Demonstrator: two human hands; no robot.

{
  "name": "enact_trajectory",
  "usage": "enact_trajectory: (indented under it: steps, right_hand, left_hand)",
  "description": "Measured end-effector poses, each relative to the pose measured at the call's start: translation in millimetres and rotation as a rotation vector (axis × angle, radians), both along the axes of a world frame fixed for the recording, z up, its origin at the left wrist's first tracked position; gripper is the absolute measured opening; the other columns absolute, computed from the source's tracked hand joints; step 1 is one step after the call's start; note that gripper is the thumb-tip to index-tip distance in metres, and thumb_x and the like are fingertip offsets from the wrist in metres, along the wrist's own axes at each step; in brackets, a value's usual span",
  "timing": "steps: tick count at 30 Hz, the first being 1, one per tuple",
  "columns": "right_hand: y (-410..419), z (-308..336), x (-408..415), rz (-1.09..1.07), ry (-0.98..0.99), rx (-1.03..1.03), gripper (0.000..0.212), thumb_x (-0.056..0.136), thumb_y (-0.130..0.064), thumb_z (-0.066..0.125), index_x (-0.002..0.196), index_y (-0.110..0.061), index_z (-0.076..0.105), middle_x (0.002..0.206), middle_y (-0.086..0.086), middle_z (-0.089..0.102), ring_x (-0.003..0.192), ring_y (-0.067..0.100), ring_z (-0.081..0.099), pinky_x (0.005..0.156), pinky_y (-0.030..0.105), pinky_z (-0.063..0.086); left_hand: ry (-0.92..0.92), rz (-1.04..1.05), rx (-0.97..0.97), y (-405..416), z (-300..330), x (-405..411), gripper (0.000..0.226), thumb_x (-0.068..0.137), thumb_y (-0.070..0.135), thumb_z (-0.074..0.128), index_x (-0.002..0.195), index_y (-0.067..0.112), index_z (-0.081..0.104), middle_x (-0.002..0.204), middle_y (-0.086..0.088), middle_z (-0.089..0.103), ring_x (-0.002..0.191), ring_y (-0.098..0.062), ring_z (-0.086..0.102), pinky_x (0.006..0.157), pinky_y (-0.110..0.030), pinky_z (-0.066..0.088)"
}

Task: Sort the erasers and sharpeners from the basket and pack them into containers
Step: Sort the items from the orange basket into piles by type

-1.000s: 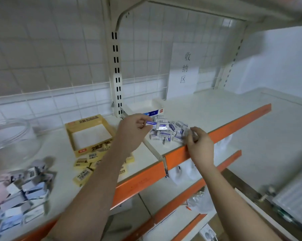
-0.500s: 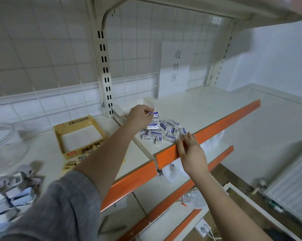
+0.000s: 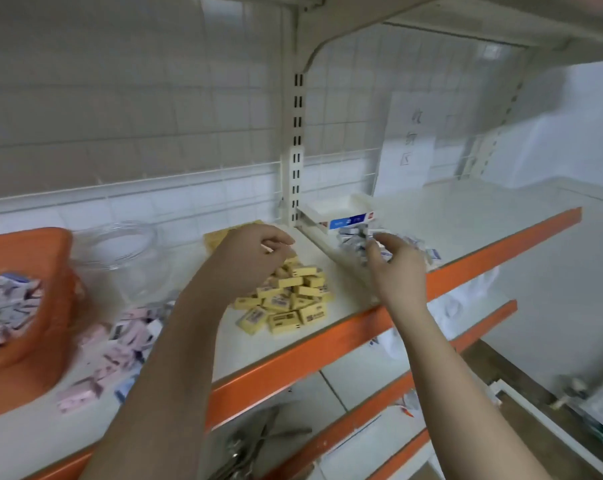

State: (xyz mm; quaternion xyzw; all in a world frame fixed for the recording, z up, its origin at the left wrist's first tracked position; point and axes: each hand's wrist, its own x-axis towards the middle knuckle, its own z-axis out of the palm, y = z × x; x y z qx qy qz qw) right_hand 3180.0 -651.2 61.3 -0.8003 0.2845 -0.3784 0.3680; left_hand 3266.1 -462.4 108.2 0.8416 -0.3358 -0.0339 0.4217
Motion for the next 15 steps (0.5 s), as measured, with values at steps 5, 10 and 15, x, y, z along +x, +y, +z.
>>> enact_trajectory:
  steps: [5, 10, 15]
  right_hand:
    - [124, 19, 38, 0.138, -0.123, -0.029, 0.023, 0.092, -0.021, 0.054, 0.106, -0.011, 0.069, 0.1, 0.003, 0.071, 0.097, 0.015, 0.063, 0.073, 0.011, 0.038]
    - [241, 42, 70, 0.307, -0.125, 0.009, 0.019, 0.091, -0.019, 0.056, 0.1, -0.012, 0.071, 0.087, 0.002, 0.07, 0.084, 0.015, 0.064, 0.075, 0.028, 0.049]
    - [316, 65, 112, 0.504, 0.034, -0.159, 0.017, 0.089, -0.02, 0.056, 0.093, -0.018, 0.072, 0.081, -0.003, 0.068, 0.079, 0.012, 0.061, 0.072, 0.024, 0.047]
  left_hand:
    - [-0.152, 0.056, 0.042, 135, 6, 5, 0.016, 0.091, 0.02, 0.056, 0.094, 0.034, 0.065, 0.086, 0.027, 0.057, 0.077, 0.013, 0.055, 0.06, 0.003, 0.035]
    - [-0.26, 0.183, 0.077, 260, 7, 13, 0.019, 0.087, 0.011, 0.06, 0.092, 0.028, 0.068, 0.078, 0.029, 0.055, 0.069, 0.023, 0.051, 0.065, 0.003, 0.034]
    - [-0.329, 0.446, 0.124, 345, -5, 19, 0.02, 0.088, 0.014, 0.058, 0.101, 0.024, 0.07, 0.096, 0.01, 0.065, 0.076, -0.005, 0.056, 0.068, -0.018, 0.037]
